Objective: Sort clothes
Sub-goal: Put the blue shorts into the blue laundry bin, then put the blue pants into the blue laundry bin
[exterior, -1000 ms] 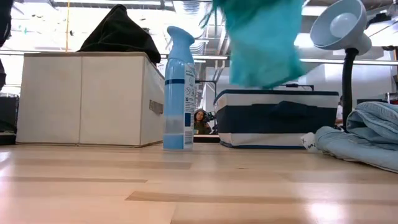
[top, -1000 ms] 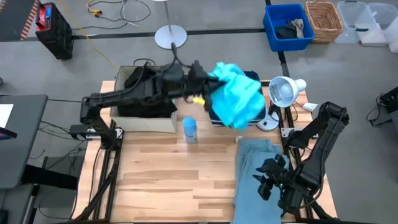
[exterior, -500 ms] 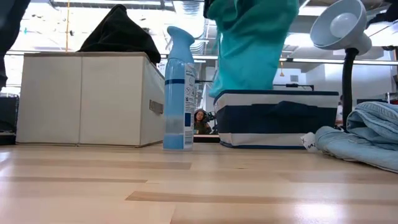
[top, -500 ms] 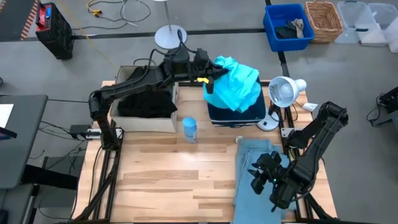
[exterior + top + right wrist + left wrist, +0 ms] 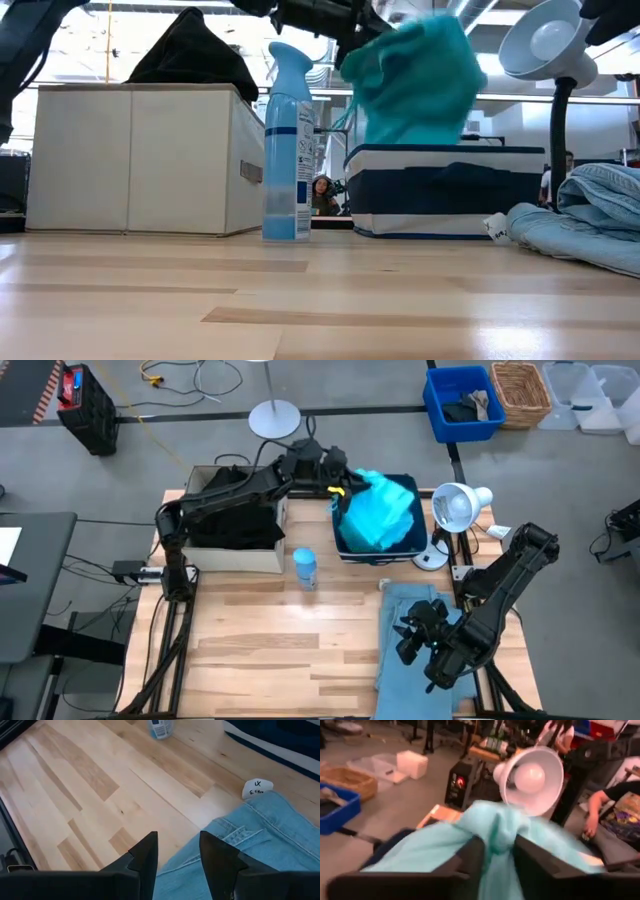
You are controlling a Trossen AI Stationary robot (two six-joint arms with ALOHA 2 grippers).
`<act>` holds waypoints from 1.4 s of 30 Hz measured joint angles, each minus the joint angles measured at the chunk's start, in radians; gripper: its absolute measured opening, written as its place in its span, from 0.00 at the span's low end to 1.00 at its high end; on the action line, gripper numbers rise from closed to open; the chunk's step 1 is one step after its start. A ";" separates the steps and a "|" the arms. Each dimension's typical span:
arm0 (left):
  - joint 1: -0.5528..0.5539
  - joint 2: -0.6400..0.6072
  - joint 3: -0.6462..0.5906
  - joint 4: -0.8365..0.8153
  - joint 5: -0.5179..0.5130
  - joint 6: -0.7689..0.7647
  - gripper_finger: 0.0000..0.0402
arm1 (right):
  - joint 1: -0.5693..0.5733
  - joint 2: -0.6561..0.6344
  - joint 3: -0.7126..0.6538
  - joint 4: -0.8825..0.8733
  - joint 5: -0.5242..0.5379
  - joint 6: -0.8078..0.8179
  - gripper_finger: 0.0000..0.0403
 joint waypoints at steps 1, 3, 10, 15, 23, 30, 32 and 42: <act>0.000 0.000 0.000 -0.019 0.002 0.000 0.30 | -0.003 0.000 0.000 0.003 0.000 0.000 0.40; -0.001 0.000 0.000 -0.043 0.006 0.007 0.41 | -0.004 0.000 0.000 0.007 0.000 0.000 0.40; -0.005 -0.022 0.000 -0.114 0.168 -0.108 0.70 | -0.004 0.000 0.000 0.013 0.000 0.006 0.40; -0.131 -0.069 0.002 -0.197 0.280 0.047 0.68 | -0.004 0.000 0.000 0.028 0.003 0.007 0.40; -0.374 -0.063 0.000 -0.240 0.185 0.225 0.56 | 0.029 -0.050 0.041 0.068 0.081 -0.006 0.40; -0.481 0.014 0.000 -0.209 0.091 0.175 0.51 | 0.073 -0.139 0.129 0.061 0.224 -0.096 0.40; -0.502 0.050 0.000 -0.173 0.091 0.133 0.52 | 0.076 -0.173 0.133 0.061 0.269 -0.119 0.40; -0.626 0.204 0.000 -0.142 0.037 0.057 0.60 | 0.059 -0.292 0.133 0.089 0.347 -0.132 0.40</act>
